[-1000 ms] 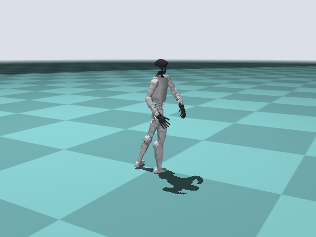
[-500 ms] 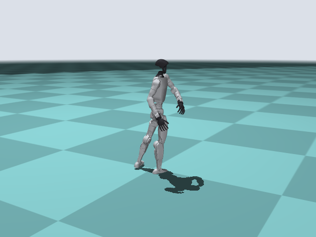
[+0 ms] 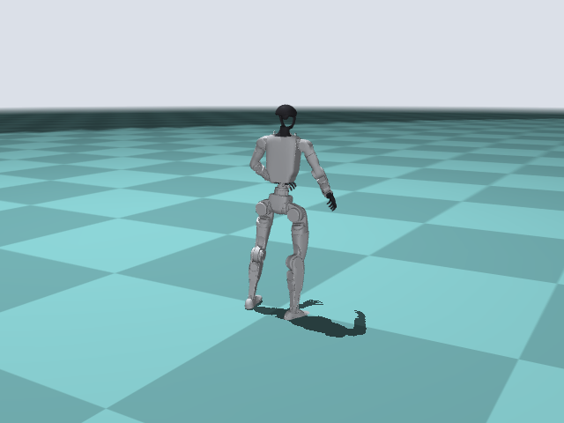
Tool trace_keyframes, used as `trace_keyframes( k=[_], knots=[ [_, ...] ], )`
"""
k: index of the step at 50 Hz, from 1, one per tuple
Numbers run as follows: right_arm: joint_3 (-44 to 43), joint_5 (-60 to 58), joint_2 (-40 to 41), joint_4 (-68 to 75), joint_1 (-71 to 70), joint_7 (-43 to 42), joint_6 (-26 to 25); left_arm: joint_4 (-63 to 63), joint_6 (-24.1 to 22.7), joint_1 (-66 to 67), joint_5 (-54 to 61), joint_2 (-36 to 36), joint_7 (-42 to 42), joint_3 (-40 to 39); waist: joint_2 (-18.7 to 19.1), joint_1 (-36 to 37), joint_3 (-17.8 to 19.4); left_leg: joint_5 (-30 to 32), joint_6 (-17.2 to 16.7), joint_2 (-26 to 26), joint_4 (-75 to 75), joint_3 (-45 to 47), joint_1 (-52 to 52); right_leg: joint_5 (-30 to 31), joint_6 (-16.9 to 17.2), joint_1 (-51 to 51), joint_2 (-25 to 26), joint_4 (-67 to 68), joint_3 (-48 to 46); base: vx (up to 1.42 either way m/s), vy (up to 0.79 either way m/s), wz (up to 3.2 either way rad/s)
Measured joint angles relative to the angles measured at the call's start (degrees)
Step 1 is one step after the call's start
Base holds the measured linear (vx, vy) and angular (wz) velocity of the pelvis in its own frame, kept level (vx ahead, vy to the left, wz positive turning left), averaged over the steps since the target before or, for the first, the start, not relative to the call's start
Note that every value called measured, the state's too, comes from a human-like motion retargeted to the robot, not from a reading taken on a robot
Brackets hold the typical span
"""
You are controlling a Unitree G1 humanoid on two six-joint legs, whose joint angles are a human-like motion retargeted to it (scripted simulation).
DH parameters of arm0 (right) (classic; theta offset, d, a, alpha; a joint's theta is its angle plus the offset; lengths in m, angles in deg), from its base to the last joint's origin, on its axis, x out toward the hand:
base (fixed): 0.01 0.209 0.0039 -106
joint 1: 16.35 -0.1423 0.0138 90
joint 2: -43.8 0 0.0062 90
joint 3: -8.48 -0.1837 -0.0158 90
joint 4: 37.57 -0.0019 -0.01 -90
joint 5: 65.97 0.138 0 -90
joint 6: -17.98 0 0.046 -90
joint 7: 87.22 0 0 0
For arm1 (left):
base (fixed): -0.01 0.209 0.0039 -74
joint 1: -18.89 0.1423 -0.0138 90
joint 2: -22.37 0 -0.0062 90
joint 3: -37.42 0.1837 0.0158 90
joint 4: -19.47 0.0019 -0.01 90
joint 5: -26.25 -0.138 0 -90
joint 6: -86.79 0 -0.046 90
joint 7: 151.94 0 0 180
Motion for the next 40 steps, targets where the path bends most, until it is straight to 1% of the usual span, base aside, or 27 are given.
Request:
trace_keyframes(
  k=[7, 13, 18, 25, 30, 35, 40],
  knots=[
    [5.3, -2.1, 2.6, -1.7, -2.7, 1.5, 0.7, -5.2, -0.2, 9.1, 6.4, -7.3, 1.9, -9.1, -4.4, 10.8, -0.2, 3.0, -0.9, -2.7, -4.1, -12.3, -0.7, -1.4, -1.0, 4.6, -2.3, 1.7, -13.0, 0.09, 0.09, 1.69],
    [8.4, -3.1, 5.5, -2.7, -6.1, 2.8, 1.4, -11.4, -1.0, 16.7, 11.6, -12.4, 4.9, -17.5, -8.2, 18.9, -1.3, 3.4, -1.2, -5.0, -4.2, -21.7, -3.2, -1.9, -2.6, 7.5, -3.6, 3.1, -23.1, 0.11, 0.09, 1.57],
    [11.2, -4.2, 9.0, -2.5, -9.8, 3.5, 1.7, -16.1, -1.6, 22.1, 13.6, -14.7, 6.9, -25.2, -12.0, 26.4, -2.0, 3.5, -1.1, -7.0, -4.2, -28.0, -5.2, -2.1, -3.9, 8.8, -4.8, 5.3, -29.8, 0.12, 0.10, 1.31],
    [17.0, -6.5, 13.7, -2.9, -17.1, 3.5, 2.2, -21.5, -1.8, 30.1, 15.2, -13.6, 6.9, -35.5, -16.6, 37.9, -1.2, 3.8, -0.1, -9.4, -4.2, -34.0, -6.9, -1.6, -4.6, 10.2, -6.2, 7.3, -36.2, 0.11, 0.10, 0.92],
    [21.4, -6.4, 15.9, -5.0, -22.9, 4.2, 3.0, -24.8, -1.7, 35.9, 17.3, -10.8, 6.8, -40.0, -18.6, 44.0, -0.1, 4.2, 0.9, -11.1, -4.2, -36.4, -7.7, -0.7, -5.1, 11.2, -6.4, 6.3, -38.7, 0.08, 0.08, 0.53],
    [25.0, -5.5, 17.2, -8.1, -27.7, 5.8, 3.6, -26.8, -1.5, 39.2, 19.6, -7.7, 8.2, -40.6, -19.4, 46.4, 0.4, 4.6, 1.4, -12.0, -4.2, -36.6, -8.2, -0.2, -5.1, 11.3, -6.6, 4.9, -38.9, 0.03, 0.03, 0.10],
    [26.0, -5.6, 18.7, -10.0, -29.1, 6.5, 3.7, -26.7, -1.3, 38.4, 20.2, -5.6, 8.7, -38.2, -18.7, 44.3, -0.1, 4.7, 1.5, -12.0, -4.2, -34.4, -8.2, -0.3, -4.6, 10.2, -7.2, 4.7, -36.5, 0.01, 0.01, -0.41]
  ],
)
